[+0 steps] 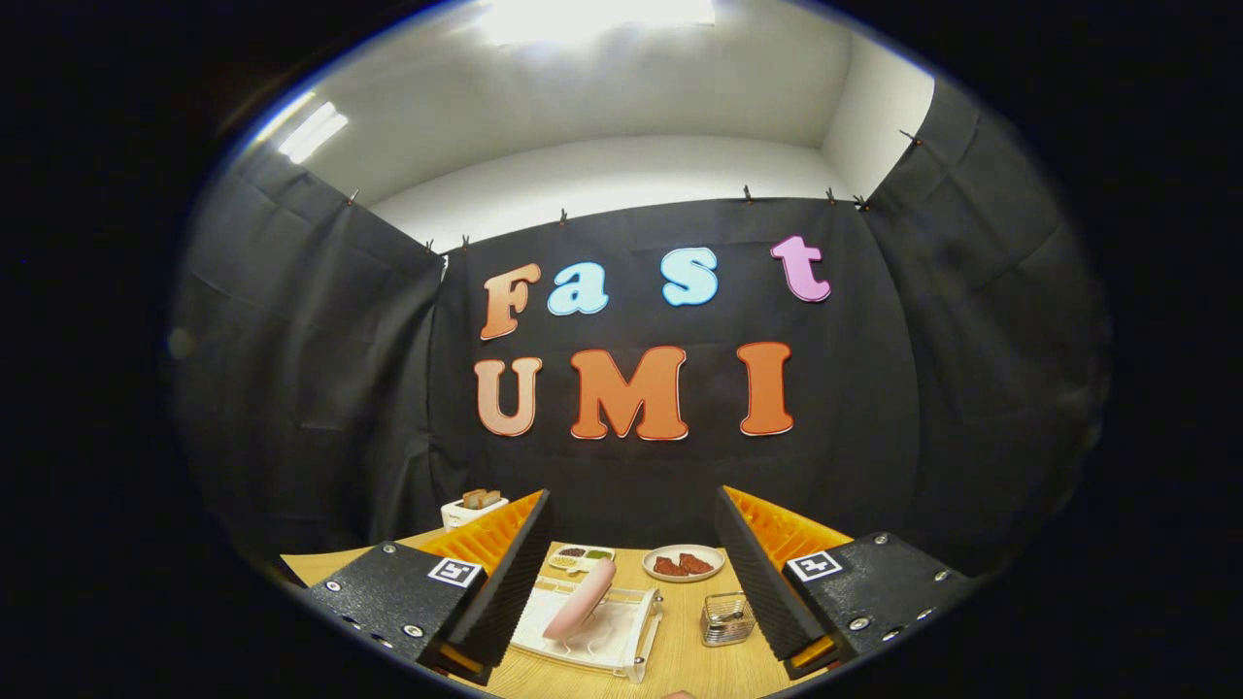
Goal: Take the plate from the dish rack, then take the spoon from the basket and place it into the plate.
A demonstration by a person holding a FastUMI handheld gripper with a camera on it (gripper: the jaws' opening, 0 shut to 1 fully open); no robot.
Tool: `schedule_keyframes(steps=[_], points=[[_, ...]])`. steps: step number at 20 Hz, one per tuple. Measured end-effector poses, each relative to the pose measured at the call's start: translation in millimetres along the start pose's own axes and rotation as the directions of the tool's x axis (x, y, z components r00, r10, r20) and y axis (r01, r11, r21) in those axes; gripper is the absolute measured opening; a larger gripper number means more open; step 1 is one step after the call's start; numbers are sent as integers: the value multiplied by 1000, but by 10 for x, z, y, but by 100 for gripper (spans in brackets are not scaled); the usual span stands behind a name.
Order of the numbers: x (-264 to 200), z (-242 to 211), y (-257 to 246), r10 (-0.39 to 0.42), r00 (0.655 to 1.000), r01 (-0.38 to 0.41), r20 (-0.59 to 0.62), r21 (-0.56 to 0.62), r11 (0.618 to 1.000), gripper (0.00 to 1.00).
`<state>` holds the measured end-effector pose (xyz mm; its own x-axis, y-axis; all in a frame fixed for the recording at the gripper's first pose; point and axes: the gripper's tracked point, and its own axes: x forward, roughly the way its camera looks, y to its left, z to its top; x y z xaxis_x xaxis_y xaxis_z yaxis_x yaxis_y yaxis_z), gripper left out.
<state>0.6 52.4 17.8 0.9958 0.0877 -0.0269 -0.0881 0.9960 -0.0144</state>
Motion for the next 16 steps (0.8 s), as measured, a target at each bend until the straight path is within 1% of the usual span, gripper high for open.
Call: schedule_keyframes(steps=[3, 5, 6, 8, 10, 12, 14, 15, 16], points=[[95, -88, 163, 65, 997, -63, -49, 30, 998, 98], [156, -253, 343, 139, 984, -132, -115, 61, 989, 98], [194, -333, 365, 160, 975, -151, -154, 73, 986, 98], [284, -487, 402, 177, 957, -159, -229, 96, 983, 98], [385, -645, 428, 178, 936, -143, -305, 132, 981, 98], [473, -810, 503, 207, 903, -148, -376, 178, 973, 98], [514, -997, 641, 272, 848, -180, -454, 236, 955, 98], [525, -1077, 678, 295, 820, -191, -490, 252, 949, 98], [563, -1173, 695, 301, 795, -189, -526, 256, 948, 98]])
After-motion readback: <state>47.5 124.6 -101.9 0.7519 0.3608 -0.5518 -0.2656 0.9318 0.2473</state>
